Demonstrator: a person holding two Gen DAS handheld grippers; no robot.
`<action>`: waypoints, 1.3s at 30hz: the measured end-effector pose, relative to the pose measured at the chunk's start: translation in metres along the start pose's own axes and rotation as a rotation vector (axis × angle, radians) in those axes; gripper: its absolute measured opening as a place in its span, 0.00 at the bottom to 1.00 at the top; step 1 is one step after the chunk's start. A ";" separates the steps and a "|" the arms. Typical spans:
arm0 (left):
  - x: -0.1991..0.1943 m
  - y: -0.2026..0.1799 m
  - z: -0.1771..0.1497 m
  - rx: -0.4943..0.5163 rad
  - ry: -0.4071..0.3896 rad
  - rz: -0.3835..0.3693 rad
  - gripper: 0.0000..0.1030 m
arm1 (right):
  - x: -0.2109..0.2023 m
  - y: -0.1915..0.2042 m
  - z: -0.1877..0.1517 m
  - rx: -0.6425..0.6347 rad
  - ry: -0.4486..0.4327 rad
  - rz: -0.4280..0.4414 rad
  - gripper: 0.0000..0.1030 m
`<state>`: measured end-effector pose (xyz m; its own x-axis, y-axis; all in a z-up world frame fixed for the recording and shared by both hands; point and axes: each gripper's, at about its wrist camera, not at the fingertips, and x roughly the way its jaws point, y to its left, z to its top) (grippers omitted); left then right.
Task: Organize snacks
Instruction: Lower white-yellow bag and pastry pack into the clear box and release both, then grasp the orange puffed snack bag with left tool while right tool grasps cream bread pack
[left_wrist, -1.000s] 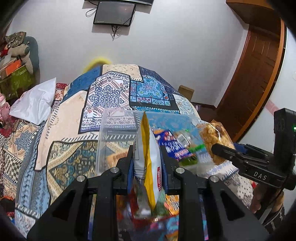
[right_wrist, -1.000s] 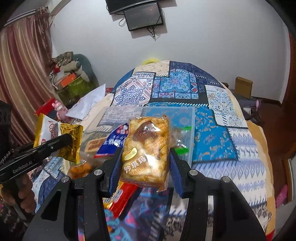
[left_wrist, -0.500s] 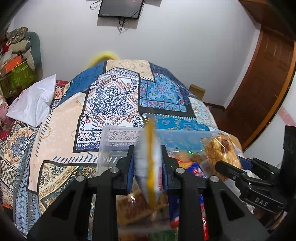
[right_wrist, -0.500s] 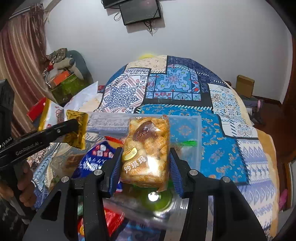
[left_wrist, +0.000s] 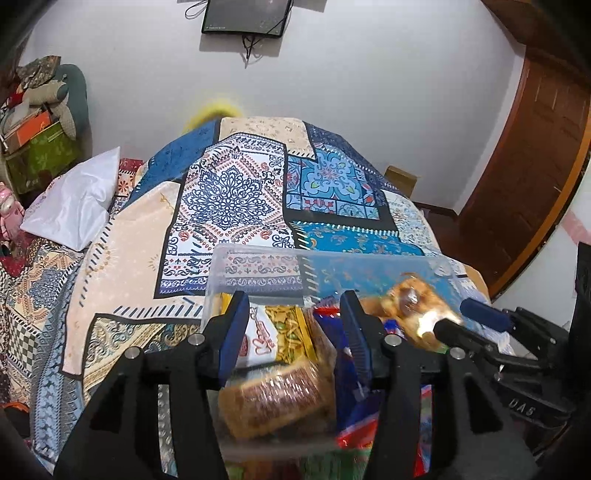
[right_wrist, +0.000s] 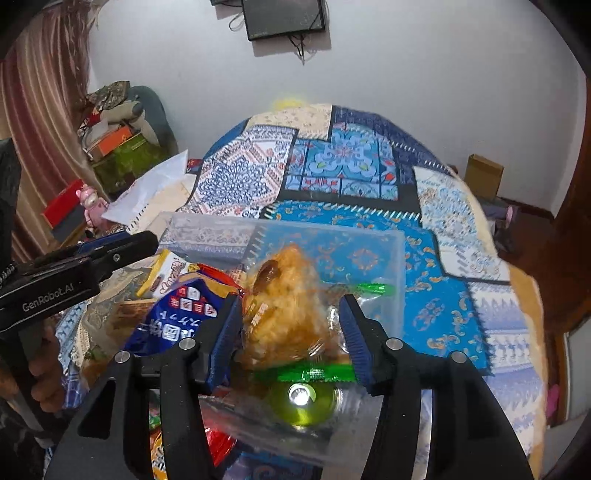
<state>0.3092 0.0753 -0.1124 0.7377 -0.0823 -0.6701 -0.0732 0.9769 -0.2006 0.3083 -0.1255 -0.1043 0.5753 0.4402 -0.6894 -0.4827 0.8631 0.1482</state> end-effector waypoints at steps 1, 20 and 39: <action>-0.007 -0.001 -0.002 0.005 -0.003 0.000 0.50 | -0.007 0.001 0.000 -0.003 -0.006 0.003 0.49; -0.131 0.014 -0.102 0.052 0.047 0.039 0.63 | -0.093 0.042 -0.050 -0.049 0.001 0.068 0.64; -0.148 0.012 -0.174 0.046 0.094 0.043 0.63 | -0.044 0.095 -0.146 -0.060 0.274 0.168 0.63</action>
<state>0.0826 0.0647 -0.1404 0.6685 -0.0565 -0.7416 -0.0708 0.9877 -0.1391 0.1404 -0.0996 -0.1635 0.2886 0.4852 -0.8254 -0.5988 0.7641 0.2398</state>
